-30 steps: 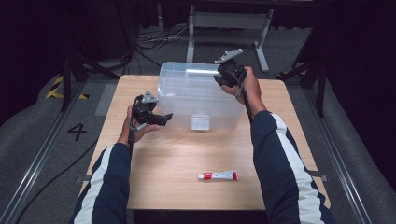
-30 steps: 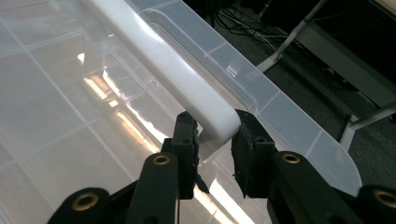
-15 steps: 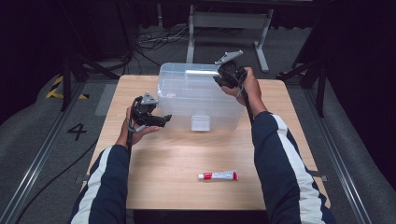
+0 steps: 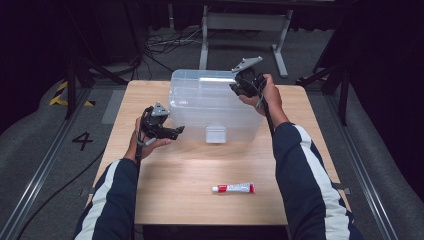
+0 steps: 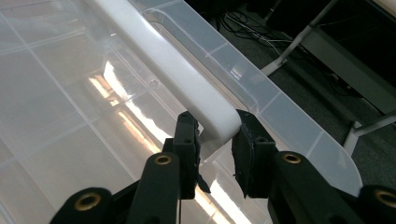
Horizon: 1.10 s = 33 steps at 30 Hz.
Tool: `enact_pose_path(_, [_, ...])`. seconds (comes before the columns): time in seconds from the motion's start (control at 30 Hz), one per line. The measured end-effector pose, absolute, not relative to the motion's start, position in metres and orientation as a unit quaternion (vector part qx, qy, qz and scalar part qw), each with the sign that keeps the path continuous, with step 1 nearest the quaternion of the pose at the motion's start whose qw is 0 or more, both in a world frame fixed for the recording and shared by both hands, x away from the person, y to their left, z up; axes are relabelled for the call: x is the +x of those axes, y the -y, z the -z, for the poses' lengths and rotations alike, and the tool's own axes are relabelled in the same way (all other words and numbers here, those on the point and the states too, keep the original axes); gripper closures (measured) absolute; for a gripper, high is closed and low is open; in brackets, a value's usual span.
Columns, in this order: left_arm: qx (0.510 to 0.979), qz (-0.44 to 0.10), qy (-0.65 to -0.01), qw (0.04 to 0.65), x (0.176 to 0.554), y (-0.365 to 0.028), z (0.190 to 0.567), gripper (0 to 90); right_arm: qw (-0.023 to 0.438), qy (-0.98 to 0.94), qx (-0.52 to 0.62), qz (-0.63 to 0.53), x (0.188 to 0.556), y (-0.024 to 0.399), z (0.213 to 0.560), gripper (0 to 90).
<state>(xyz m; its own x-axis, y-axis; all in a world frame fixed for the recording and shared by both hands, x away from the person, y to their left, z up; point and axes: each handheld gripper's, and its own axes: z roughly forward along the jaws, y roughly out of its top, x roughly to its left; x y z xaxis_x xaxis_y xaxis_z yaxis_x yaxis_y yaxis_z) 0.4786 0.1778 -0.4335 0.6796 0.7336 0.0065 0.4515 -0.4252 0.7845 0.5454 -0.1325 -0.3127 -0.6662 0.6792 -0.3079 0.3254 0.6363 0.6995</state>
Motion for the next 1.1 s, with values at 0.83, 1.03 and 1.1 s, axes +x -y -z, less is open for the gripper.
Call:
enact_pose_path(0.83, [0.836,-0.173,-0.342,0.392,0.462,-0.169,0.432,18.2,0.285,-0.861,0.284,-0.31,0.526,0.145,0.312,72.1])
enact_pose_path(1.03, [0.839,-0.172,-0.337,0.391,0.457,-0.167,0.431,18.2,0.286,-0.861,0.282,-0.312,0.522,0.148,0.313,72.1])
enact_pose_path(1.1, [0.839,-0.168,-0.337,0.392,0.455,-0.166,0.431,18.2,0.287,-0.861,0.282,-0.312,0.518,0.15,0.313,72.1])
